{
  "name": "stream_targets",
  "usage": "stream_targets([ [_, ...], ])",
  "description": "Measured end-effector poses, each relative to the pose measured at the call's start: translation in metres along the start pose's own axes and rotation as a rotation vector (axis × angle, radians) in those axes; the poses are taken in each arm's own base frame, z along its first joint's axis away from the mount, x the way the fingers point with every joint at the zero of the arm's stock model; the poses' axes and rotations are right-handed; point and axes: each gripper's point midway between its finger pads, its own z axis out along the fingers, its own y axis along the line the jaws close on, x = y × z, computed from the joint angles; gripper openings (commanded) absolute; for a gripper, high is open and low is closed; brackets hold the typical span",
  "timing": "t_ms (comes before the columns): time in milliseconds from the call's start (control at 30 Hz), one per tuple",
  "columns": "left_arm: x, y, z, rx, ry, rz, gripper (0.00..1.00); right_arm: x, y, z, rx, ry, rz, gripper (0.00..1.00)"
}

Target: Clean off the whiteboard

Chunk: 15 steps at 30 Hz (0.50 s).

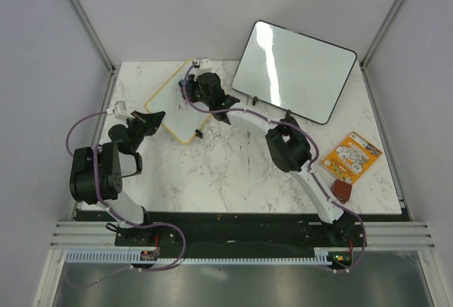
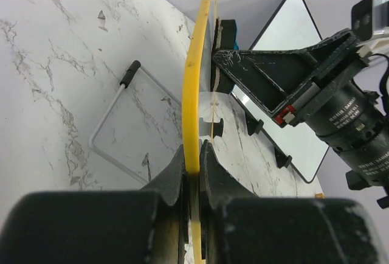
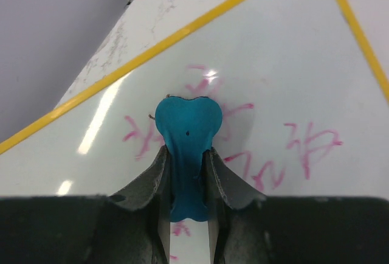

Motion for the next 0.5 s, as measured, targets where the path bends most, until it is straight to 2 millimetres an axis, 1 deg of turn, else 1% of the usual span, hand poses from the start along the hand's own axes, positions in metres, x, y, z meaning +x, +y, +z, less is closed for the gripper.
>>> stream_targets([
  [133, 0.000, 0.001, 0.000, -0.007, -0.002, -0.010, 0.02, 0.009, -0.033, -0.001, 0.061, 0.032, 0.047, 0.00],
  [200, 0.000, 0.001, 0.000, -0.009, -0.002, -0.016, 0.02, 0.012, -0.042, -0.002, 0.077, 0.042, 0.060, 0.00],
  [367, 0.000, 0.001, 0.000, -0.009, -0.002, -0.017, 0.02, 0.015, -0.040, -0.005, 0.077, 0.053, 0.066, 0.00],
  [500, 0.000, 0.001, 0.000, -0.010, -0.002, -0.019, 0.02, 0.017, -0.030, -0.006, 0.065, 0.056, 0.064, 0.00],
])
